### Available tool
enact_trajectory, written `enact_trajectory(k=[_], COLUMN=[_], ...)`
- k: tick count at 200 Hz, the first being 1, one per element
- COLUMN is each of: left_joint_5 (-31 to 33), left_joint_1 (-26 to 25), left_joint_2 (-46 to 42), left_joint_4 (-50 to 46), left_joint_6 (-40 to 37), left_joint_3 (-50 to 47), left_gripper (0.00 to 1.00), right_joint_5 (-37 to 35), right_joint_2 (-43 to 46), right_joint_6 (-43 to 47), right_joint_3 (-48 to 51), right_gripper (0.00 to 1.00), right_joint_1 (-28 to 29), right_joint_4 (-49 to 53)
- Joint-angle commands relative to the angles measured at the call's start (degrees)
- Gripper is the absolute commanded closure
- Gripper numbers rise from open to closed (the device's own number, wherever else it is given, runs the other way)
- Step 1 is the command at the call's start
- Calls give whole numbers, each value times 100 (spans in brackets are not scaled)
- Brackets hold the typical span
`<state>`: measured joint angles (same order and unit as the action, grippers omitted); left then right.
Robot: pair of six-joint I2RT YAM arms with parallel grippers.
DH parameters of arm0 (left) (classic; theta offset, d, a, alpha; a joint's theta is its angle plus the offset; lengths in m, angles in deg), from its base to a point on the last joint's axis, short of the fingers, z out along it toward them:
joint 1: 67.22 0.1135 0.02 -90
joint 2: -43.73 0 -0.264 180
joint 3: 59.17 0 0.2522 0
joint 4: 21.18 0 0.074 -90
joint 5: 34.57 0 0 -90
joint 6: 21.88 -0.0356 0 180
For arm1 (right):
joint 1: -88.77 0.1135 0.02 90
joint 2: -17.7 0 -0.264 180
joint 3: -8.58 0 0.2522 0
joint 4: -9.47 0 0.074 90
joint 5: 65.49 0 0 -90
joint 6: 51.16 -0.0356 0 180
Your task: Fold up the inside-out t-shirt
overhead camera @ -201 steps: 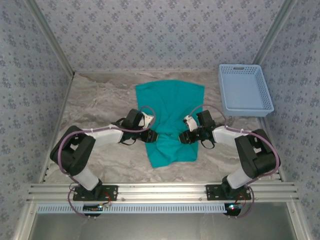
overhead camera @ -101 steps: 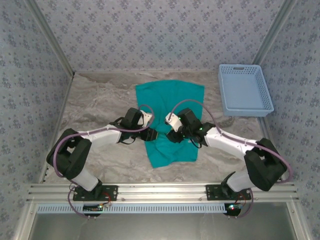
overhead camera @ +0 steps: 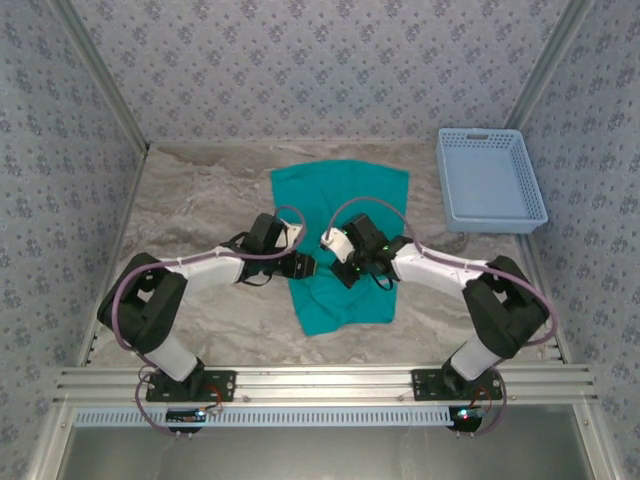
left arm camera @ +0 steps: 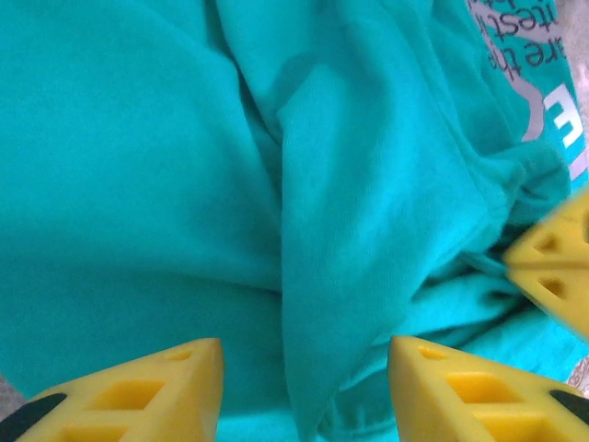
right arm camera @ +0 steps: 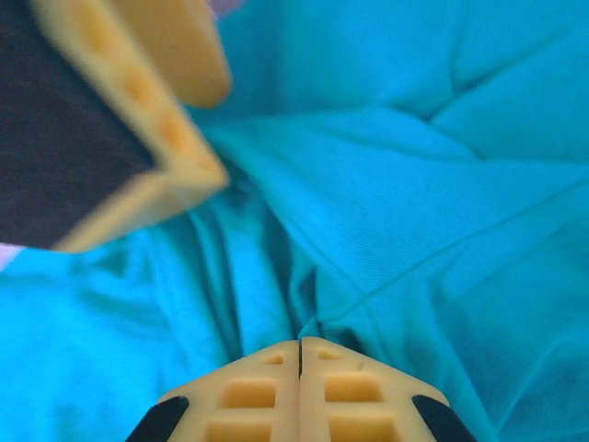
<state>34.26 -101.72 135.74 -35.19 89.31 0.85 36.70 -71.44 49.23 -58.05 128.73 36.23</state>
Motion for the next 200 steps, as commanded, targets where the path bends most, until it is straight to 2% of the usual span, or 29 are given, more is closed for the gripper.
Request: enact_trajectory(k=[1,22,34,57,71,83,98,111,128,144,167,186,200], left_joint_5=[7,135,211,324,206,78,-106,-168,-275,-388,-676,-908,-996], left_joint_1=[28,29,53,148,202,213,217,228,252,264,267,186,-53], left_joint_2=[118,266,370,657,855,990,1034,935,712,401,-86,-451,-661], left_joint_4=[-83,-274,-347,-398,-338,-326,-309,-360,-541,-698,-954,-1009,-888], left_joint_6=[70,2,-30,46,121,165,175,144,133,140,198,353,403], left_joint_3=[423,736,912,1199,1312,1368,1300,1153,934,680,332,34,-196], left_gripper=[49,49,49,49,49,50,49,49,49,49,49,50,50], right_joint_5=[1031,1620,1926,2183,2057,1699,1135,882,782,1095,1708,1436,1075], right_joint_2=[720,1270,1617,2431,2749,2834,2614,2275,2051,2243,2679,2789,2621], right_joint_6=[261,706,1273,2085,2646,3491,4276,4679,4850,4820,4567,4071,3735], right_joint_3=[-94,184,482,1329,1706,2000,2183,2093,1861,1828,1901,1962,1959], right_gripper=[100,100,100,100,100,97,92,88,79,67,64,58,56], right_joint_1=[-146,-246,-232,-175,31,495,1142,1473,1604,1477,979,700,704], right_joint_4=[115,-17,-174,-1010,-1186,-974,-526,94,696,619,151,-450,-876])
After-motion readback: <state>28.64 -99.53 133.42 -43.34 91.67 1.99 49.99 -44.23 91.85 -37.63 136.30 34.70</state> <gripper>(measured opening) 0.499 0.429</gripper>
